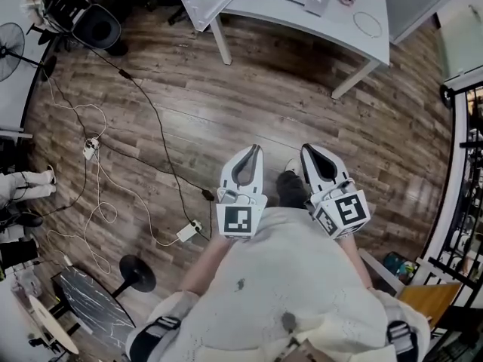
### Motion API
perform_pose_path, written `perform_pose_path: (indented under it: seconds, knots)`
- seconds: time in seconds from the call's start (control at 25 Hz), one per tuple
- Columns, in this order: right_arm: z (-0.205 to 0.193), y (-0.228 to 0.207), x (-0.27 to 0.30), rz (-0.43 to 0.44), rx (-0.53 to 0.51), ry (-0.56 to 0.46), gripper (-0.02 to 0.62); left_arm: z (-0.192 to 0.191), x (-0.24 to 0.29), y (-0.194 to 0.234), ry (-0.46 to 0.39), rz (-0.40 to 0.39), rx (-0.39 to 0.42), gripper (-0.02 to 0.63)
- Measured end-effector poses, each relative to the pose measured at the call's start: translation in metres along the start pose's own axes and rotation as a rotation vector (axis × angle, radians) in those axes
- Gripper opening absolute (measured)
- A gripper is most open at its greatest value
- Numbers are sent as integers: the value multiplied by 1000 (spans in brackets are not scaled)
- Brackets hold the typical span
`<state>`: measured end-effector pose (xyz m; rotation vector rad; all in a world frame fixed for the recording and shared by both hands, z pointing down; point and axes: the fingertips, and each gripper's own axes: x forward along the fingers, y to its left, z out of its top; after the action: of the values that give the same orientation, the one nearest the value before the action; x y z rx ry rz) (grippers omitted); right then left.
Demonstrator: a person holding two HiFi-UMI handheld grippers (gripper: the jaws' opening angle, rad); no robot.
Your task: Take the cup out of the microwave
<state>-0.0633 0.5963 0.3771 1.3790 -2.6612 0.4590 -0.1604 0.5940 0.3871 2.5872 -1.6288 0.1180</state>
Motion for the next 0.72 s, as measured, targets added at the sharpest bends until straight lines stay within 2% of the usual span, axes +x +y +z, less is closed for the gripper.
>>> perform_pose_path:
  seconds: [0.36, 0.6, 0.64, 0.68, 0.72]
  knots:
    - [-1, -51, 7, 1, 9, 17, 8, -9, 48, -21, 29, -5, -7, 32]
    - [16, -88, 19, 19, -19, 12, 8, 1, 85, -29, 6, 20, -80, 34]
    - [19, -95, 21, 22, -23, 9, 8, 1, 91, -30, 14, 19, -91, 88]
    - [23, -102, 22, 26, -25, 5, 8, 0, 98, -30, 21, 19, -88, 167]
    - [27, -109, 23, 31, -25, 0, 8, 0, 105, -31, 26, 24, -78, 212]
